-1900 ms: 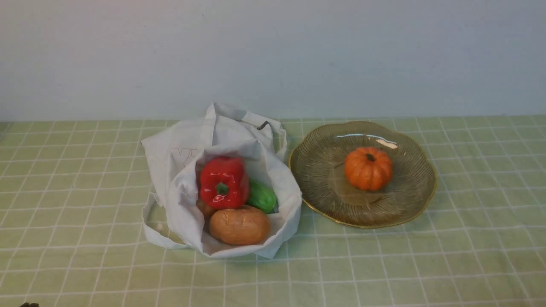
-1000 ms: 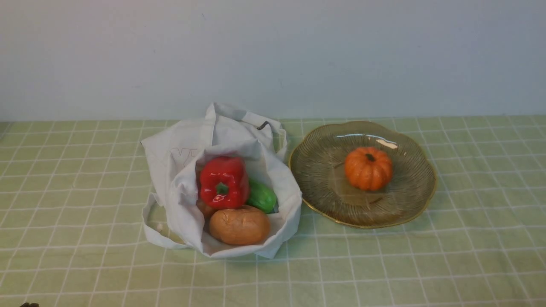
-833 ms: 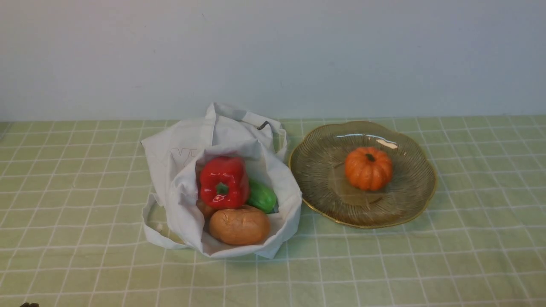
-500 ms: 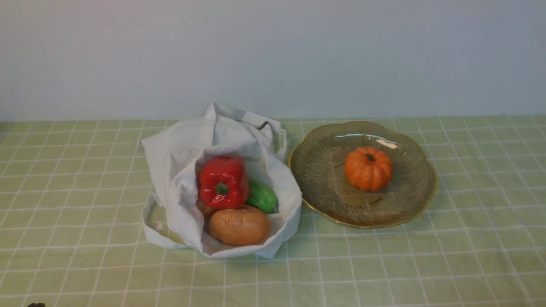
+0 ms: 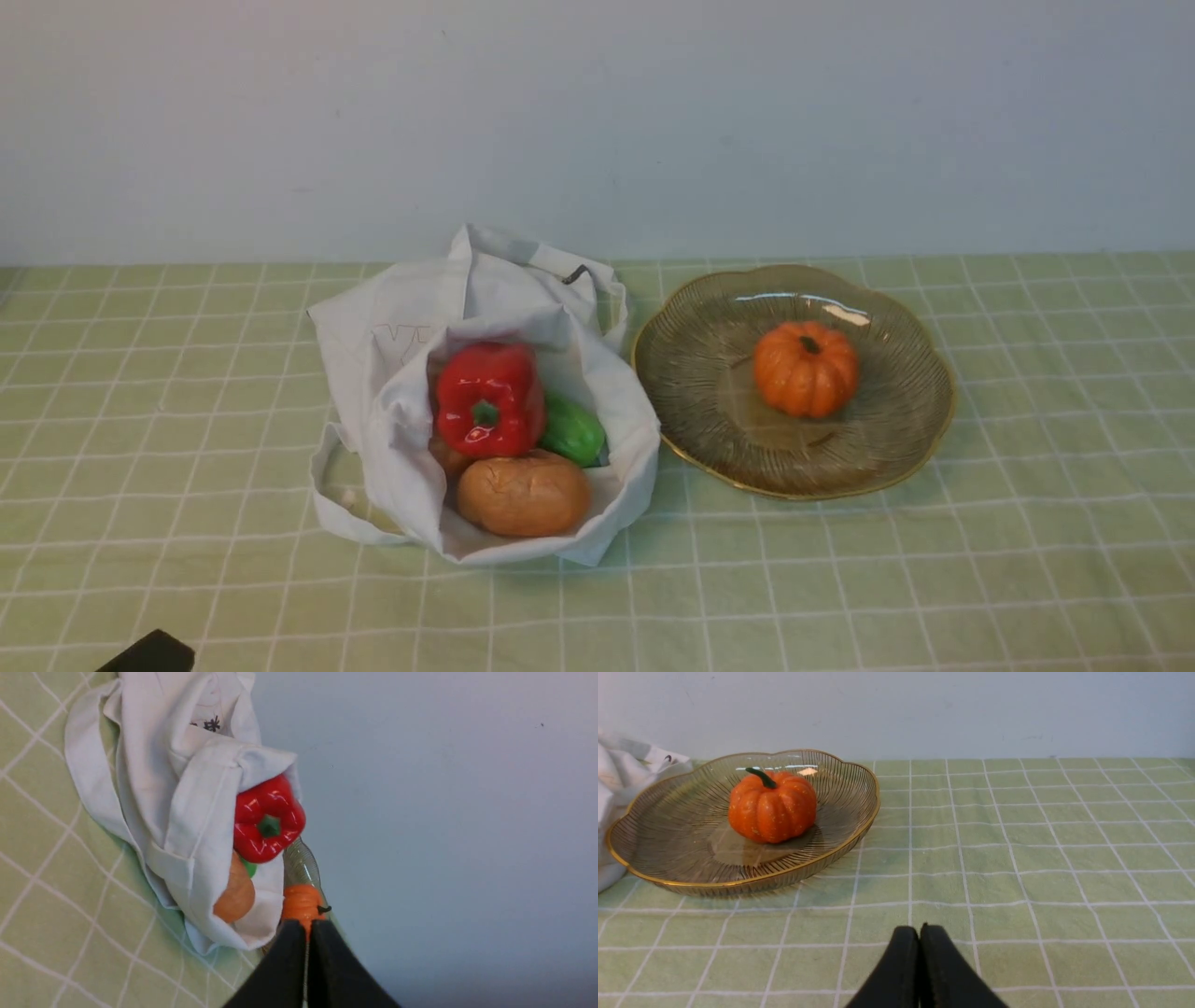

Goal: Take vegetables from bag on green coffee tablecloth place on plate.
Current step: 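Reach into the bag and grasp the red bell pepper with the left gripper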

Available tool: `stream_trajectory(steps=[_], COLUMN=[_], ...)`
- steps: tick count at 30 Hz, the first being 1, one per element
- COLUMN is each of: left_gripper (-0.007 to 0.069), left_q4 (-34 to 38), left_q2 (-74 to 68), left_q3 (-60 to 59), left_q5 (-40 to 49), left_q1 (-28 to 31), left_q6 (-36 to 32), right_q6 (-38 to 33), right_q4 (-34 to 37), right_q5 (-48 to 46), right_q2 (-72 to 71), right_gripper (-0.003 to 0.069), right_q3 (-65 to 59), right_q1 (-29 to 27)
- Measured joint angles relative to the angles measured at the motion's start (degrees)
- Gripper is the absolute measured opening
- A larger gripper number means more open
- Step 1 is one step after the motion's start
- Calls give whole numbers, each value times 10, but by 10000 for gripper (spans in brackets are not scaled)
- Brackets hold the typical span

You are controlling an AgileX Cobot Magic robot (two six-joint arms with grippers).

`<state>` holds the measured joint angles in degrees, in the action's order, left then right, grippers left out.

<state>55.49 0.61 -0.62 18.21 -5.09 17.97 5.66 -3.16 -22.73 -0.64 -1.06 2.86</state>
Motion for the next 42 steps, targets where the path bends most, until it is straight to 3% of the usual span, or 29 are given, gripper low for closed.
stream_trajectory(steps=[7,11,13,14,16,21,24,30,36,37,38,40,42], left_gripper=[-4,-4,-4,-4,-4,-4,-4,28,149,190,280,338,454], left_q4=[-7,-97,-131,-202,-270,-348,-357,-389,-457,-472,-509,-528,-555], left_q2=[-69,-240,-278,-375,-468,-640,-718,-841,-921,-932,-959,-970,-992], left_q3=[145,239,259,300,347,458,525,639,711,721,745,756,767], left_q5=[71,254,289,361,404,432,431,416,367,354,327,312,276], left_q1=[-1,-1,-1,-1,-1,-1,-11,-100,-173,-183,-197,-201,-203], left_q6=[-122,-170,-180,-194,-211,-231,-236,-226,-167,-154,-120,-104,-86], right_q6=[0,0,0,0,0,0,0,0,0,0,0,0,0], right_q4=[0,0,0,0,0,0,0,0,0,0,0,0,0], right_q5=[0,0,0,0,0,0,0,0,0,0,0,0,0], right_q2=[0,0,0,0,0,0,0,0,0,0,0,0,0], right_gripper=[-15,-15,-15,-15,-15,-15,-15,-15,-15,-15,-15,-15,-15], right_q3=[0,0,0,0,0,0,0,0,0,0,0,0,0], right_q1=[0,0,0,0,0,0,0,0,0,0,0,0,0])
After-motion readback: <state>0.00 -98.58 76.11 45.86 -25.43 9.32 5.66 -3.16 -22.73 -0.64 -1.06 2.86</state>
